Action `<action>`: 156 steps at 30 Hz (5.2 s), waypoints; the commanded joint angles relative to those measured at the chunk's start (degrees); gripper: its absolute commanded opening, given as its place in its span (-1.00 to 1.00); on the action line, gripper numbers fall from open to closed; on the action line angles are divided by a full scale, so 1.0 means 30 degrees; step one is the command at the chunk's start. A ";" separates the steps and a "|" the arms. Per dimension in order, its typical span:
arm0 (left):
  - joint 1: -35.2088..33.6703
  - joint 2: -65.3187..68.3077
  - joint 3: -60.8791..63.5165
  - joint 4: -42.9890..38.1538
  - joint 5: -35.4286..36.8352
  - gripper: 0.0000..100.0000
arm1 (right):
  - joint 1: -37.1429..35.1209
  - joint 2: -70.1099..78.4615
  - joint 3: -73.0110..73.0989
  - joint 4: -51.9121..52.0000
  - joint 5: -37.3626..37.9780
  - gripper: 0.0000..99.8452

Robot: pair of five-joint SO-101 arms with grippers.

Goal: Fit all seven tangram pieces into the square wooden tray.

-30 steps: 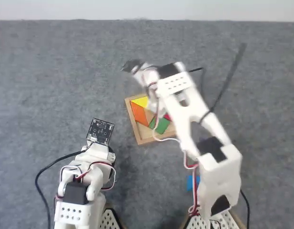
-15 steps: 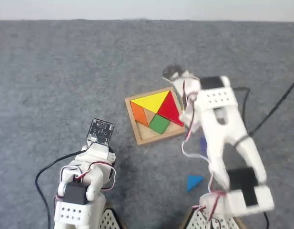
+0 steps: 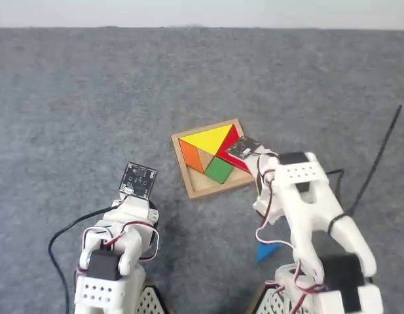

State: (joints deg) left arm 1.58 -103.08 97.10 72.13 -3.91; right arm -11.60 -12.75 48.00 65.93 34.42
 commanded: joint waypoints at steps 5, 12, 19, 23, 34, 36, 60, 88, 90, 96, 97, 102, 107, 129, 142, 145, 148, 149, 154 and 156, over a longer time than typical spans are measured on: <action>-0.0088 -0.0352 -0.0190 0.0059 -0.0059 -0.96 | 0.1890 -0.0015 0.0410 -0.1509 0.0322 -0.60; -0.0088 -0.0352 -0.0190 0.0059 -0.0059 -0.96 | 0.2212 0.0015 0.0381 -0.2330 0.0352 -0.60; -0.0088 -0.0352 -0.0190 0.0059 -0.0059 -0.96 | 0.3971 -0.0806 -0.0381 -0.2125 -0.5626 -0.60; -0.0088 -0.0352 -0.0190 0.0059 -0.0059 -0.96 | 0.4733 -0.2125 -0.1289 -0.0396 -1.0022 -0.60; -0.0088 -0.0352 -0.0190 0.0059 -0.0059 -0.96 | 0.4381 -0.2711 -0.1231 0.0015 -1.3538 -0.60; -0.0088 -0.0352 -0.0190 0.0059 -0.0059 -0.96 | 0.4264 -0.2711 -0.1084 -0.0015 -1.2190 -0.60; -0.0088 -0.0352 -0.0190 0.0059 -0.0059 -0.96 | 0.3062 -0.2828 0.0059 -0.0015 0.1582 -0.60; -0.0088 -0.0352 -0.0190 0.0059 -0.0059 -0.96 | 0.3912 0.1538 -0.0088 -0.2828 0.2901 -0.60; -0.0088 -0.0352 -0.0190 0.0059 -0.0059 -0.96 | 0.4117 0.1480 -0.0088 -0.2799 0.2872 -0.60; -0.0088 -0.0352 -0.0190 0.0059 -0.0059 -0.96 | 0.4264 0.1451 -0.0176 -0.2564 0.2842 -0.70; -0.0088 -0.0352 -0.0190 0.0059 -0.0059 -0.96 | 0.4264 0.1451 -0.0410 -0.2535 0.2842 -0.76; -0.0088 -0.0352 -0.0190 0.0059 -0.0059 -0.96 | 0.4264 0.1451 -0.1465 -0.2447 0.2579 -0.90; -0.0088 -0.0352 -0.0190 0.0059 -0.0059 -0.96 | 0.4059 0.1451 -0.4015 -0.0571 0.1758 -0.91; -0.0088 -0.0352 -0.0190 0.0059 -0.0059 -0.96 | -0.5524 0.6960 -1.6088 0.2623 -0.2432 -0.90; -0.0088 -0.0352 -0.0190 0.0059 -0.0059 -0.96 | -0.7516 1.2850 -2.0337 0.2183 -0.2374 -0.90; -0.0088 -0.0352 -0.0190 0.0059 -0.0059 -0.96 | -0.7604 1.3700 -2.0747 0.2154 -0.2403 -0.90; -0.0088 -0.0352 -0.0190 0.0059 -0.0059 -0.96 | -0.7634 1.4139 -2.0835 0.2183 -0.2403 -0.90; -0.0088 -0.0352 -0.0190 0.0059 -0.0059 -0.96 | -0.7663 1.4168 -2.0835 0.2183 -0.2403 -0.90; -0.0088 -0.0352 -0.0190 0.0059 -0.0059 -0.96 | -0.8630 1.4315 -2.0747 0.2476 -0.2491 -0.64; -0.0088 -0.0352 -0.0190 0.0059 -0.0059 -0.96 | -0.9040 1.4344 -2.0747 0.2974 -0.2491 -0.60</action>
State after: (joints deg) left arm 1.67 -103.08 97.10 72.13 -3.91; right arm -36.66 30.33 -11.25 73.32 27.65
